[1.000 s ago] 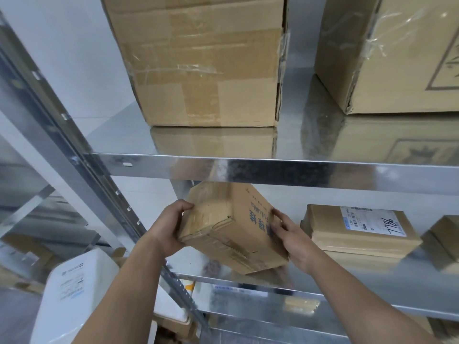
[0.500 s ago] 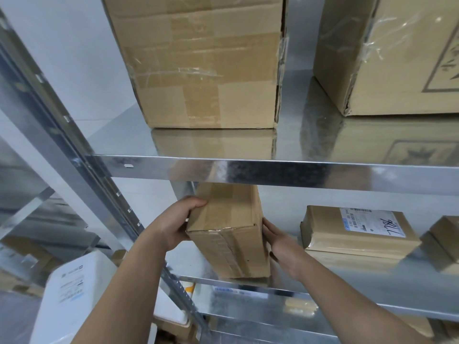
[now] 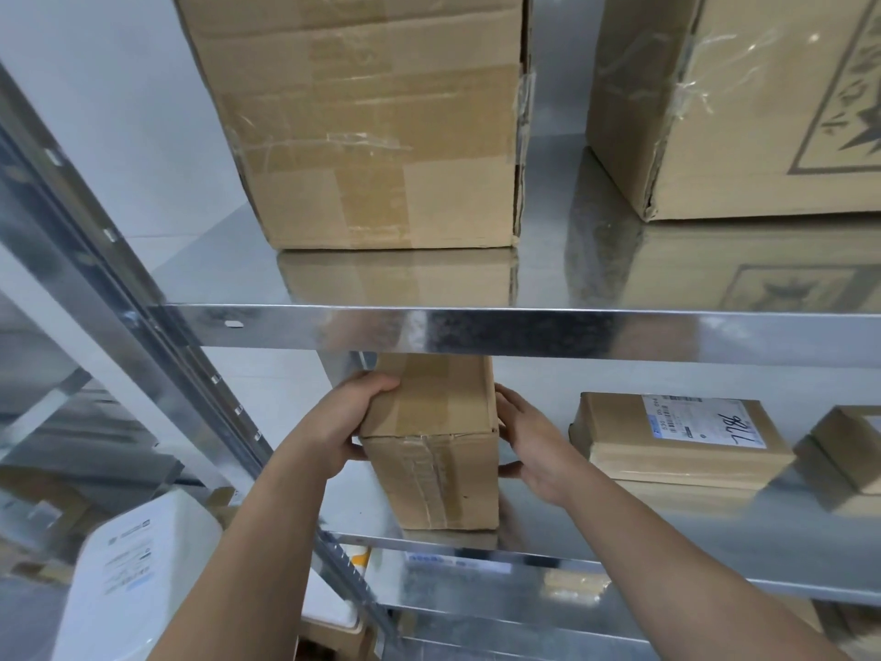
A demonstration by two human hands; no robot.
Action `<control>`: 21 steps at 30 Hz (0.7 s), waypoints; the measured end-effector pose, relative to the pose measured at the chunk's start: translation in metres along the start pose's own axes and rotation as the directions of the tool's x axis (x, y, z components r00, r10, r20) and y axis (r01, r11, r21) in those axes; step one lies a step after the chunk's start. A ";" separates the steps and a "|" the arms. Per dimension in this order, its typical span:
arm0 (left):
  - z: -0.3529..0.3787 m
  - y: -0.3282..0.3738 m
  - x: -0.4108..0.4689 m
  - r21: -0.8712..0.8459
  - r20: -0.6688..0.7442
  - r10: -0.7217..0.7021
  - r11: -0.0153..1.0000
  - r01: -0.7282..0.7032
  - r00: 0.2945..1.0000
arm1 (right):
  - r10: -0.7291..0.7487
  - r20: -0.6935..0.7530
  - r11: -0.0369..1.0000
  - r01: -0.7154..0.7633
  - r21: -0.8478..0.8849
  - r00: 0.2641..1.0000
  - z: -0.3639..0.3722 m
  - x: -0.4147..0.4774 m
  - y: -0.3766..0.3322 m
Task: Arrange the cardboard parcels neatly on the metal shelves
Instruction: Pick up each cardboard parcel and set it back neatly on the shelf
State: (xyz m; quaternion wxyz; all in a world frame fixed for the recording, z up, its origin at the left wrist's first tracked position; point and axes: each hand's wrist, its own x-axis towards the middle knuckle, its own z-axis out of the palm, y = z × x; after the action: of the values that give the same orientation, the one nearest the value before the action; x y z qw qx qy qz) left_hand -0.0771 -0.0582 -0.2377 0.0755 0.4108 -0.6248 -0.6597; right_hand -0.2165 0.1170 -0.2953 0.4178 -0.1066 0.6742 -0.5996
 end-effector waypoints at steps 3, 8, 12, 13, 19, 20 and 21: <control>0.001 0.001 0.001 -0.006 0.004 -0.006 1.000 0.006 1.000 | 0.026 0.010 0.999 -0.026 0.022 1.000 0.003 -0.008 -0.011; 0.006 0.003 -0.003 0.003 0.013 -0.037 0.999 0.037 0.999 | 0.032 0.031 0.999 -0.032 0.002 0.999 0.005 -0.016 -0.027; 0.009 0.004 -0.001 0.020 0.022 -0.036 0.999 0.036 0.999 | 0.053 0.034 0.996 -0.051 -0.072 0.998 0.006 -0.016 -0.034; 0.009 0.005 -0.001 0.026 0.020 -0.035 0.999 0.035 0.999 | 0.055 0.028 0.995 -0.052 -0.082 0.998 0.007 -0.016 -0.035; 0.010 0.005 -0.002 0.049 0.023 -0.029 0.998 0.027 0.999 | 0.044 0.016 0.989 -0.042 -0.139 0.999 0.007 -0.015 -0.039; 0.011 0.005 -0.002 0.052 0.018 -0.019 0.998 0.018 1.000 | 0.040 0.013 0.989 -0.038 -0.146 0.999 0.007 -0.015 -0.039; 0.011 0.004 -0.002 0.055 0.015 -0.009 0.998 0.009 1.000 | 0.038 0.010 0.987 -0.036 -0.154 0.999 0.007 -0.015 -0.039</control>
State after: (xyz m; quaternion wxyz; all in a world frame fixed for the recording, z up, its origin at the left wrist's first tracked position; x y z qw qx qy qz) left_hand -0.0847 -0.0497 -0.2345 0.0565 0.4106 -0.6414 -0.6456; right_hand -0.2160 0.1114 -0.2533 0.4236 -0.1297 0.7175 -0.5375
